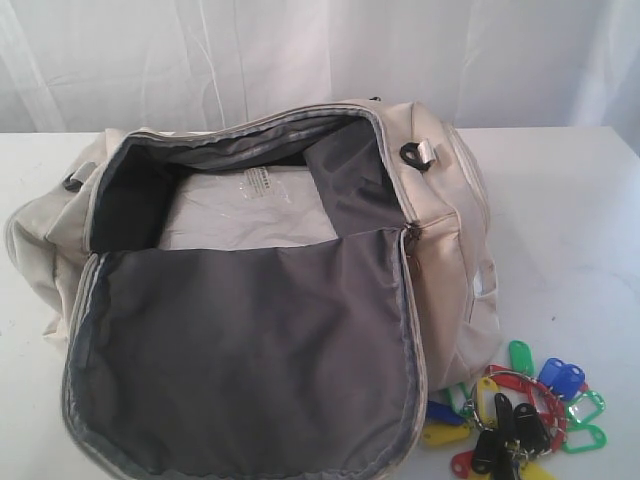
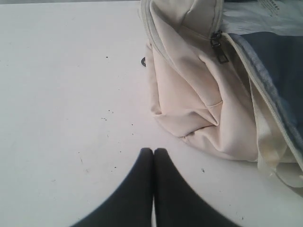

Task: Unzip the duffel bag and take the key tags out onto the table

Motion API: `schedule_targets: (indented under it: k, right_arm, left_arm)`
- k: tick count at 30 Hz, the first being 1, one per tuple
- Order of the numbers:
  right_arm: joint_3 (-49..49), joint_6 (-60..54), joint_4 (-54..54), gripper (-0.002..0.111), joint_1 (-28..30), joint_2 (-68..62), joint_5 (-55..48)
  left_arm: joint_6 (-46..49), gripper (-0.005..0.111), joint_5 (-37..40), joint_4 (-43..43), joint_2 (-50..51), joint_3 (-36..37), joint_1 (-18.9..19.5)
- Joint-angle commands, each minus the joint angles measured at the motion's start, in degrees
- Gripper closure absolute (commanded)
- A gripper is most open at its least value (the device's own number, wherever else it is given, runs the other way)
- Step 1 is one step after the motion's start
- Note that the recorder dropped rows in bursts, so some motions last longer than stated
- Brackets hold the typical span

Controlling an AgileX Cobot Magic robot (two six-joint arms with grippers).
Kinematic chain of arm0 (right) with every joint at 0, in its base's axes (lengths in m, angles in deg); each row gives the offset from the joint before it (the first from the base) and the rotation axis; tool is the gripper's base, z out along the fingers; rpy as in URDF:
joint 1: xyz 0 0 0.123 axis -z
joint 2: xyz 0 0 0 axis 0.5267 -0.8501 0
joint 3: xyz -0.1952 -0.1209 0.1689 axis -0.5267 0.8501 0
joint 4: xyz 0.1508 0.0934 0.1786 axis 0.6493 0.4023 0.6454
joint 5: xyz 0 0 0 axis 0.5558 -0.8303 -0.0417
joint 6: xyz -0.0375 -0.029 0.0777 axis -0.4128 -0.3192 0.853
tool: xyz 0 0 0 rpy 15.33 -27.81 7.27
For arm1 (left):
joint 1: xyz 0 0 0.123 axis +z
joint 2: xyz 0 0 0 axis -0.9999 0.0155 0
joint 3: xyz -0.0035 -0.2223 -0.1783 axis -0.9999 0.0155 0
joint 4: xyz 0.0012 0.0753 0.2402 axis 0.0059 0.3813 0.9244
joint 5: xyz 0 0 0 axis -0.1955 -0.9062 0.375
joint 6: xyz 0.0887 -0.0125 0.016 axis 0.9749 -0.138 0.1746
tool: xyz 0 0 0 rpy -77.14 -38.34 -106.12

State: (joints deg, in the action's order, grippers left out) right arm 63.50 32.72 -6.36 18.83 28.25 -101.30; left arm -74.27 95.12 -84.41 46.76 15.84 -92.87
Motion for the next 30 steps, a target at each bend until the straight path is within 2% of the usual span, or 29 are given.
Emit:
schedule_targets:
  k: [1, 8, 11, 22, 26, 30]
  right_arm:
    - [0.3, 0.3, 2.4, 0.108, -2.1, 0.3, 0.0]
    - [0.3, -3.7, 2.0, 0.108, -3.5, 0.3, 0.1]
    - [0.3, -9.4, 1.8, 0.108, -3.5, 0.3, 0.1]
    - [0.3, -9.4, 1.7, 0.108, -3.5, 0.3, 0.5]
    - [0.3, -9.4, 1.7, 0.108, -0.7, 0.3, 0.5]
    - [0.3, -9.4, 1.7, 0.108, -0.2, 0.3, 0.5]
  left_arm:
    - [-0.4, 0.107, -0.1, -0.1, -0.2, 0.2, 0.2]
    - [-0.4, 0.107, -0.1, -0.1, -0.2, 0.2, 0.2]
    - [-0.4, 0.107, -0.1, -0.1, -0.2, 0.2, 0.2]
    - [-0.4, 0.107, -0.1, -0.1, -0.2, 0.2, 0.2]
    - [-0.4, 0.107, -0.1, -0.1, -0.2, 0.2, 0.2]
    - [-0.4, 0.107, -0.1, -0.1, -0.2, 0.2, 0.2]
